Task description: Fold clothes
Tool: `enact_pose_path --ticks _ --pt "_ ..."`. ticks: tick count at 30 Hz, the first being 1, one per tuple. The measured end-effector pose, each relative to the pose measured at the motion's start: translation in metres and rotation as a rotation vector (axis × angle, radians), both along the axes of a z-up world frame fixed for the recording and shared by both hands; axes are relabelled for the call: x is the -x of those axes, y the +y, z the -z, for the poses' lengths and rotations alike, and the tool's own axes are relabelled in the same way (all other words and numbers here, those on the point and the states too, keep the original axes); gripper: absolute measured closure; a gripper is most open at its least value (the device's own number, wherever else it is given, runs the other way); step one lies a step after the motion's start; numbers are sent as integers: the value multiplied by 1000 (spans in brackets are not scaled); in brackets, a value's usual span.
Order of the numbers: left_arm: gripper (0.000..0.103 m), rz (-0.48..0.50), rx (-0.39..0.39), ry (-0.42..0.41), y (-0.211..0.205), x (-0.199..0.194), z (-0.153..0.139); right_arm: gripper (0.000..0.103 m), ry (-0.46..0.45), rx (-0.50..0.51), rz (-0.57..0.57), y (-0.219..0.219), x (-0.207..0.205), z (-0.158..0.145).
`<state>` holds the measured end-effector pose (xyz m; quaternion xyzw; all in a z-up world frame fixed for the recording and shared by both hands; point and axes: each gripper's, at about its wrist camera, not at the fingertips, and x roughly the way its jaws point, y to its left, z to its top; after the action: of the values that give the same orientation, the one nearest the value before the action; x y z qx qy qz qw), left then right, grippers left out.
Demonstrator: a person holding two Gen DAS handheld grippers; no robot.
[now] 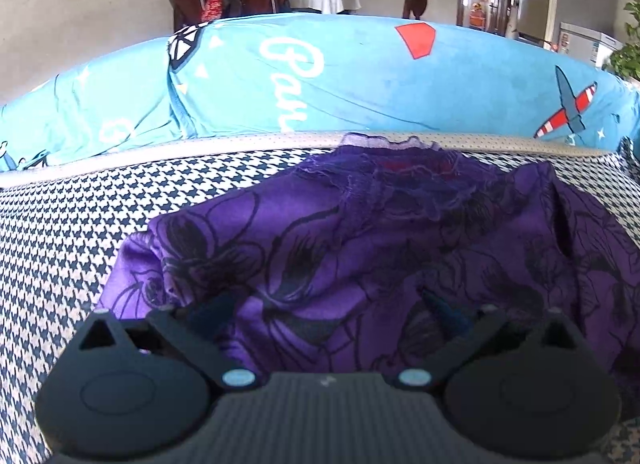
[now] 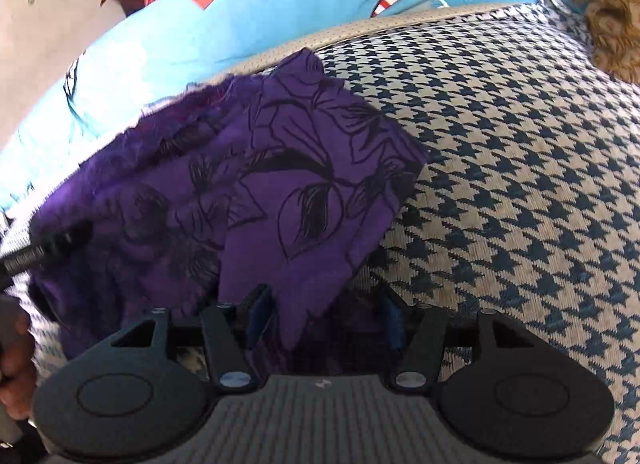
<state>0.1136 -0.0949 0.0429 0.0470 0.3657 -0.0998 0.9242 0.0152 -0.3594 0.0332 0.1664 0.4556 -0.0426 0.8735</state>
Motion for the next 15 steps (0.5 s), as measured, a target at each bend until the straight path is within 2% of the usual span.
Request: enact_pose_path --ticks 1,4,5,8,11,13,15 --pt "0 -2 0 0 0 0 0 49 -10 11 -20 3 0 -1" --pt "0 -4 -8 -2 -2 1 1 79 -38 8 -46 7 0 -4" --pt "0 -3 -12 -4 -2 1 1 83 -46 7 -52 8 0 -5" --pt "0 -2 -17 -5 -3 1 1 88 -135 -12 -50 9 3 -16" --pt "0 3 -20 -8 -4 3 1 89 -263 -31 11 1 11 -33" --pt "0 9 -26 -10 -5 3 1 89 -384 -55 101 -13 20 -47" --pt "0 13 -28 -10 -5 4 1 89 -498 -64 245 -31 30 -58"
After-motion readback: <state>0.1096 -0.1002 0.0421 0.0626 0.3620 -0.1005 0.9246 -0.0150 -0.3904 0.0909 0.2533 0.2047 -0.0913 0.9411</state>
